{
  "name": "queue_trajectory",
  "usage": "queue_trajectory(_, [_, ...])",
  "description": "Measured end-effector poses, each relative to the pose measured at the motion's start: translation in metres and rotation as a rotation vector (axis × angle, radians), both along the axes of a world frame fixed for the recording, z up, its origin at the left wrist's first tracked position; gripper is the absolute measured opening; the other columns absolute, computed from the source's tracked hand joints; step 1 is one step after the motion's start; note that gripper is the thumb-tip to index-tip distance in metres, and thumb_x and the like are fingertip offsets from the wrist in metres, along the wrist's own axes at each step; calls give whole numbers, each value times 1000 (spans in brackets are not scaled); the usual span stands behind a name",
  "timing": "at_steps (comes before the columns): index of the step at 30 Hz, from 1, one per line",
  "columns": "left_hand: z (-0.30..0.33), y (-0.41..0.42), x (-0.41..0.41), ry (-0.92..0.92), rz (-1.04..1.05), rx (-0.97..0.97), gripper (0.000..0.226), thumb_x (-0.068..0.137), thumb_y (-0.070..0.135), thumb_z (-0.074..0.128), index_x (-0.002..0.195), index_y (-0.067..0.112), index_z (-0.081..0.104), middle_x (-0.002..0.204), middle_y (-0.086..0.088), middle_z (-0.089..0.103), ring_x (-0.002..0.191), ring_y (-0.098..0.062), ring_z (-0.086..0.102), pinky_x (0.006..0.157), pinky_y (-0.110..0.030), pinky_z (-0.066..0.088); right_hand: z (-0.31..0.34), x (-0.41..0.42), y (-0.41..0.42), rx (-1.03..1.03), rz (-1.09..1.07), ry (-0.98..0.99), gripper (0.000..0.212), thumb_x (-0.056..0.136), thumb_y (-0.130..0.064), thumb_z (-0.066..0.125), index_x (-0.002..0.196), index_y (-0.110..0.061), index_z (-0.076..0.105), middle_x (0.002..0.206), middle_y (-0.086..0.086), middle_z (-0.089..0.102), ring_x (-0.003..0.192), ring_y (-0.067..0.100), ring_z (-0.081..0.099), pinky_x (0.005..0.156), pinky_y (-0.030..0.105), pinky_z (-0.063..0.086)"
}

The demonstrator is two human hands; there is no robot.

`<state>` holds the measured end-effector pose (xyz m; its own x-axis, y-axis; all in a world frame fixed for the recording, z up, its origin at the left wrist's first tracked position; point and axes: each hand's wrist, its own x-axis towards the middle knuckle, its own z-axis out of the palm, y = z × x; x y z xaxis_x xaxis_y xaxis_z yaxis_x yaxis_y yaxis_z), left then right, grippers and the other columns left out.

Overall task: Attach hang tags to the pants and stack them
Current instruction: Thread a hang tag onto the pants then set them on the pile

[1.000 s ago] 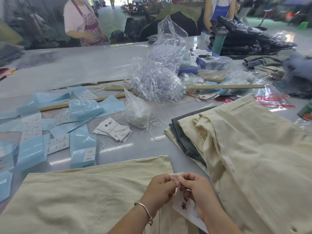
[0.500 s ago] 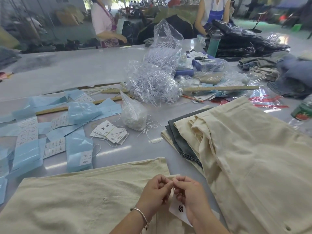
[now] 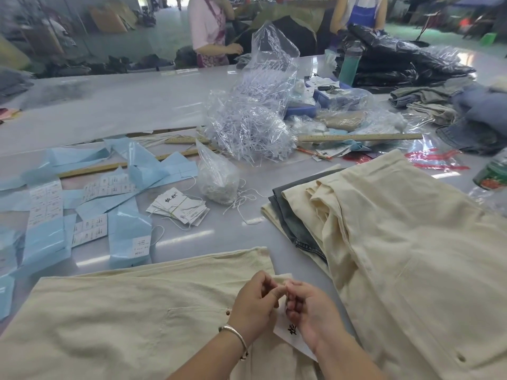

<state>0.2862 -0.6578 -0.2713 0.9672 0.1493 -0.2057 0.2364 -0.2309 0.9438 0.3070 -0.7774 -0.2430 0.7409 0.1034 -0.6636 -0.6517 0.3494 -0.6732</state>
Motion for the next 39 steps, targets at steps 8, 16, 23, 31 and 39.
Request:
queue_trajectory(8, [17,41,-8,101,-47,125,24,78,12,76,66,23,59,66,11,60,57,-1,52,60,-14,42,15,-14,-7,-661,237,-523,14,75,2,74,67,-8,69,55,0,60,56,15,53,54,24,42])
queue_trajectory(16, [18,210,-123,219,181,620,19,74,14,71,65,29,64,84,3,63,89,-17,59,81,-27,46,13,-45,125,-922,887,-935,28,72,-24,79,97,-25,66,102,-10,64,95,9,57,83,24,44])
queue_trajectory(23, [0,350,-228,326,380,758,36,69,22,84,103,18,72,109,-4,63,110,-27,55,97,-33,36,-21,-18,178,-1442,1297,-899,133,55,-70,76,153,-32,-6,162,-2,-8,149,17,-6,120,44,0])
queue_trajectory(31, [-25,363,-254,359,457,628,55,69,50,81,106,19,53,108,-4,67,101,-27,63,76,-34,48,-14,-14,197,-1659,1330,-735,127,40,-76,76,144,-22,27,143,4,39,134,25,34,109,44,26])
queue_trajectory(39, [-7,343,-235,13,267,574,23,83,16,72,89,26,52,79,2,61,83,-32,64,61,-31,34,-17,-68,165,-1667,1061,-796,55,68,-68,63,97,-29,38,103,-2,63,100,23,61,67,31,34])
